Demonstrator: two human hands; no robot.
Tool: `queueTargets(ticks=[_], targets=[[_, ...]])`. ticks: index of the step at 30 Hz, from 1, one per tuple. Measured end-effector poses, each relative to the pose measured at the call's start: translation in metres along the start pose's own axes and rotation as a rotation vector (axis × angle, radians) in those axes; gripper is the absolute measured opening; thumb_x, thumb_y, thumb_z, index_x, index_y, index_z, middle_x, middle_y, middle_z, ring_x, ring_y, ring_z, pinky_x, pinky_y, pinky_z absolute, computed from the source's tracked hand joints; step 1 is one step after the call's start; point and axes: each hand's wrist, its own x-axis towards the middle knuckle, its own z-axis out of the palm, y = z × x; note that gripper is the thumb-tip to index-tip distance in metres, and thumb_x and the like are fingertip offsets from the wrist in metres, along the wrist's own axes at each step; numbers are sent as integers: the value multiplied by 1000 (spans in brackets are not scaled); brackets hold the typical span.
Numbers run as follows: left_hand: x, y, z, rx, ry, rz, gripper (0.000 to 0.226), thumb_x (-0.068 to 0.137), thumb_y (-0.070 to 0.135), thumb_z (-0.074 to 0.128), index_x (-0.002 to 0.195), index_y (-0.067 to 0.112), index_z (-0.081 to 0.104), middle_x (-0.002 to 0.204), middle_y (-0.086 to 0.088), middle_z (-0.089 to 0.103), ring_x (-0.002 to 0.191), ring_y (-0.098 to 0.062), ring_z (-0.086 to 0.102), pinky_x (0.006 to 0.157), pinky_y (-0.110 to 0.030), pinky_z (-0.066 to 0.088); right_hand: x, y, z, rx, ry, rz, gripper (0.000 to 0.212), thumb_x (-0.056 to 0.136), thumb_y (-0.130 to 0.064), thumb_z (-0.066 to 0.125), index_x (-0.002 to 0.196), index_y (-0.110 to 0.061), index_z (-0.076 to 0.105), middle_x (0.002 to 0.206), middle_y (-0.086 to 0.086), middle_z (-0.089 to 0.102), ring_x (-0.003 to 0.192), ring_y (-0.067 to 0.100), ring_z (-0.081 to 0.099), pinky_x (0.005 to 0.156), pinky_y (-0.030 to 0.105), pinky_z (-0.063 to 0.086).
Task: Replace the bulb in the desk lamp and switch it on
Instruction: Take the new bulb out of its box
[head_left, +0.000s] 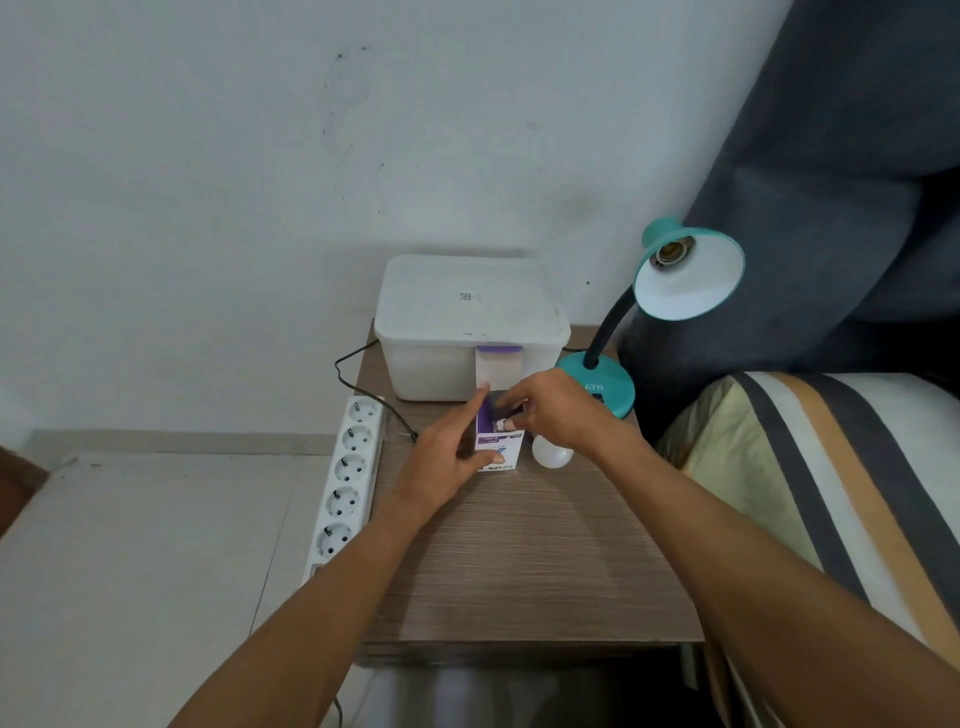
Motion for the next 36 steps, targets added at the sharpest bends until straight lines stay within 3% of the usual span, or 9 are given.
queueTargets(ticks=[3,8,17,23,26,32,36], targets=[[0,-1,0,-26,-1,-7,103,82,20,87,161,38,25,143,0,62,124,-12,64,103,-39,56,3,-4,13,-63,38,-40,25,91,-23,69,115,-25,74,104,-4,76,90,10,70,79,30,57],[0,-3,0,-54,14,-23,103,82,20,87,160,44,24,142,1,63,123,-10,65,102,-40,57,6,-8,23,-129,69,-25,23,94,-32,62,113,-29,74,94,-2,76,79,15,67,70,38,58],[2,-2,1,-60,5,-15,107,80,21,89,160,47,23,142,1,63,124,-12,65,104,-42,56,13,-9,9,-124,-99,-25,29,90,-15,58,114,-22,74,96,0,76,77,15,67,70,32,57],[1,-4,1,-65,-4,-18,105,81,17,88,162,39,25,145,1,61,128,-11,62,106,-42,55,16,-8,6,-121,-129,-39,24,92,-31,67,113,-23,74,100,-3,76,83,11,69,77,30,56],[0,-2,1,-61,-3,-17,105,81,19,88,162,39,25,145,1,61,129,-9,62,105,-41,55,16,-10,4,-182,-157,-76,25,92,-30,66,116,-23,72,103,-3,76,87,13,69,75,26,52],[-1,-1,1,-58,10,-21,106,79,24,89,162,41,25,146,3,61,129,-9,62,106,-40,55,18,-13,7,-290,-178,-108,26,91,-26,65,117,-25,69,95,-1,74,80,16,67,75,33,56],[0,-1,1,-84,5,-32,106,80,20,89,161,44,25,147,3,60,129,-9,62,106,-40,55,18,-9,13,-284,-75,-113,22,89,-29,66,111,-28,71,87,-2,73,75,17,66,67,34,56]])
